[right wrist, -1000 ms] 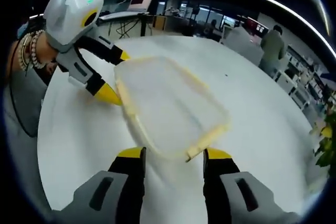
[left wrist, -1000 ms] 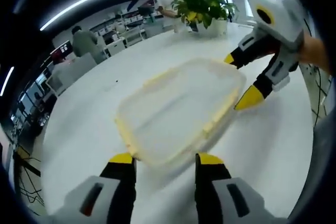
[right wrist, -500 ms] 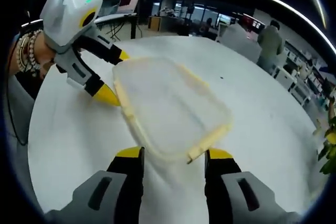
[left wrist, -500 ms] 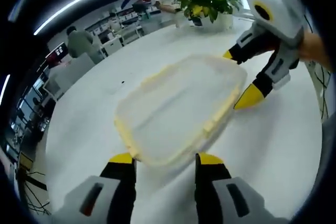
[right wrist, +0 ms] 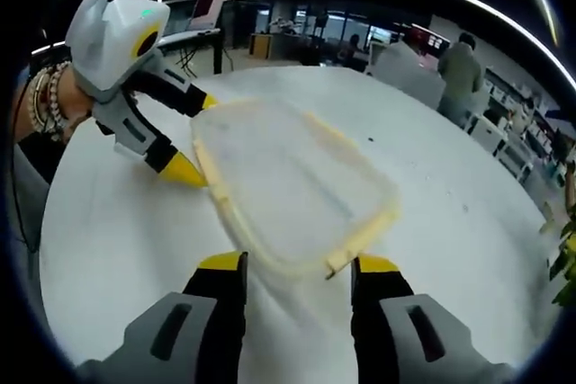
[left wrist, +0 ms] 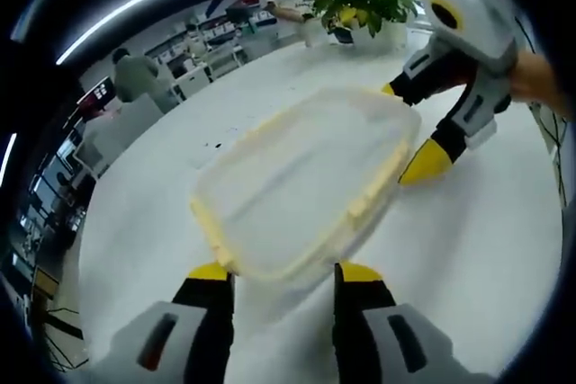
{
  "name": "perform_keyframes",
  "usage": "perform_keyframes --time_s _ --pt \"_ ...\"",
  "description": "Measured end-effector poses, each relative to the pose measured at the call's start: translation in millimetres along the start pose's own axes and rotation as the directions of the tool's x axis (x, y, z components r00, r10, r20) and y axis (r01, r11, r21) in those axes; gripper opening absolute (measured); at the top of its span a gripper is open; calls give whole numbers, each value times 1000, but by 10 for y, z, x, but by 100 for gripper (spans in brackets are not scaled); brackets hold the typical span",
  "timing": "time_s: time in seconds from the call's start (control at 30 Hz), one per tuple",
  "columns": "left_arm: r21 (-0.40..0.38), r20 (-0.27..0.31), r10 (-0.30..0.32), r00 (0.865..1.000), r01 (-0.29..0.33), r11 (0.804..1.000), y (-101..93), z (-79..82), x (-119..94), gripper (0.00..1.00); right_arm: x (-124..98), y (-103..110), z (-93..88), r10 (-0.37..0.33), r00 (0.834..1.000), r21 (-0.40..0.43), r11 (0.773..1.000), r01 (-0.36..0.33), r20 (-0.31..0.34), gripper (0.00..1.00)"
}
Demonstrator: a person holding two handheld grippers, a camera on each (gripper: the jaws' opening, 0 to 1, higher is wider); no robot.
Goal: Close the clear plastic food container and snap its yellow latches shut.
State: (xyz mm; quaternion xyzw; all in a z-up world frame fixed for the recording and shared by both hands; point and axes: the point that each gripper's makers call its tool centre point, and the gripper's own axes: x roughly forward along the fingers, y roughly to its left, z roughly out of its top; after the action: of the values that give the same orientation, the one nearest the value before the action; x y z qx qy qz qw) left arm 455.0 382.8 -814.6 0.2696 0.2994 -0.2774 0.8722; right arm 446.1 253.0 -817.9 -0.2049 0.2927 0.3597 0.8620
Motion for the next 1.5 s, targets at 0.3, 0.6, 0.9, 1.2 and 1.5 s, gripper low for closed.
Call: perform_keyframes --time_s 0.3,0.6,0.9,1.2,1.5 --pt "-63 37 -38 999 40 997 -23 29 -212 38 -192 -6 -8 -8 1000 48 999 9 -12 44" --pt "-117 128 -37 991 52 992 -65 203 -711 54 -620 71 183 -52 997 73 996 48 55 47" --pt "-180 238 47 970 -4 984 -89 217 -1498 57 -1172 337 260 -69 991 81 995 60 113 51" --pt "-245 233 134 963 -75 966 -255 -345 -2299 57 -1779 620 227 -103 968 142 987 72 228 52" --pt "-330 213 231 949 -153 932 -398 -1046 -2918 55 -2258 933 -35 -152 944 220 971 88 293 52"
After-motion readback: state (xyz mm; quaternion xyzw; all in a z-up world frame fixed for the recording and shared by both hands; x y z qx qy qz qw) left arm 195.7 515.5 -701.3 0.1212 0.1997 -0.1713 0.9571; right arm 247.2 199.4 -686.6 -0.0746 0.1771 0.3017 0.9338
